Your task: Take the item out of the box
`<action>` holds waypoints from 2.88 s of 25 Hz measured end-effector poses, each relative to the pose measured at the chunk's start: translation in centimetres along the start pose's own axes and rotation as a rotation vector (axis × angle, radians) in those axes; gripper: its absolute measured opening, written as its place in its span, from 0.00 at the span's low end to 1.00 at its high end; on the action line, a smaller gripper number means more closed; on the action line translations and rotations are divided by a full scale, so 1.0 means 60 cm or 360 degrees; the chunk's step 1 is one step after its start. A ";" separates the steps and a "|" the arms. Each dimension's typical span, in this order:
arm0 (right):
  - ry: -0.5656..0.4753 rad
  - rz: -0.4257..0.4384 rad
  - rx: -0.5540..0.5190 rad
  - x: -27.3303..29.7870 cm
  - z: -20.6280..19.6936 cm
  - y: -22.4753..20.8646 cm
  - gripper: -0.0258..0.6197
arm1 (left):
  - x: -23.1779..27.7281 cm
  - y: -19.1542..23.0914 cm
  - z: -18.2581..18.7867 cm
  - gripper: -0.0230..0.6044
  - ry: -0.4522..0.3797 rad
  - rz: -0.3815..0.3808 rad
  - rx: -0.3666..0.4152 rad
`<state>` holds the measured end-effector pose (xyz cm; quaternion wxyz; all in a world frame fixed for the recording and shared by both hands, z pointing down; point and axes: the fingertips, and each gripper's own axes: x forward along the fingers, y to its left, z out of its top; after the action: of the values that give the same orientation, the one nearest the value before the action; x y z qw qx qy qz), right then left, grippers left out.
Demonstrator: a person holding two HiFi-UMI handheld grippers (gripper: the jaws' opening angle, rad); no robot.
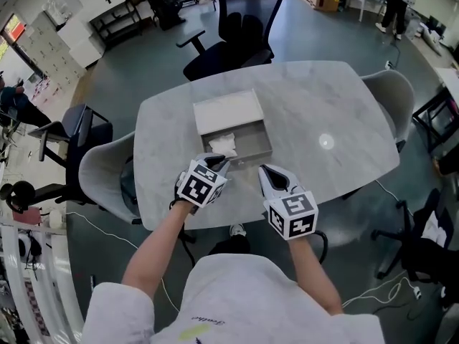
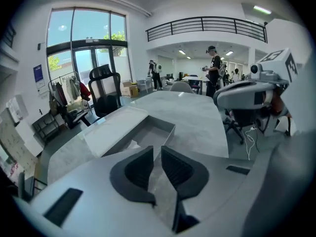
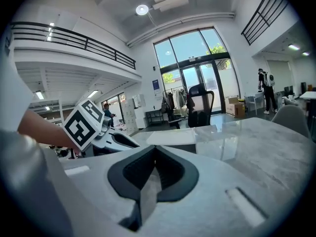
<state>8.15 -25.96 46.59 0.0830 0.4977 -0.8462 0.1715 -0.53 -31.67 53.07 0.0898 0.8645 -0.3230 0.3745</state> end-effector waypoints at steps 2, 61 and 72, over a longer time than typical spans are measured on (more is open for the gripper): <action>0.0010 -0.0005 0.0003 0.018 -0.001 -0.005 0.05 | 0.019 0.012 -0.004 0.08 0.0043 -0.0024 0.0061; 0.0023 -0.0173 0.0087 0.051 0.016 -0.064 0.05 | 0.096 0.027 0.035 0.07 0.0153 -0.0112 0.0803; -0.0057 -0.0106 -0.0033 -0.001 0.039 -0.018 0.05 | -0.023 -0.003 0.075 0.07 -0.0153 0.0090 0.0428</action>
<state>9.17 -27.26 44.62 0.0785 0.5276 -0.8322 0.1510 1.53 -32.68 48.96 -0.0532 0.8762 -0.2981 0.3750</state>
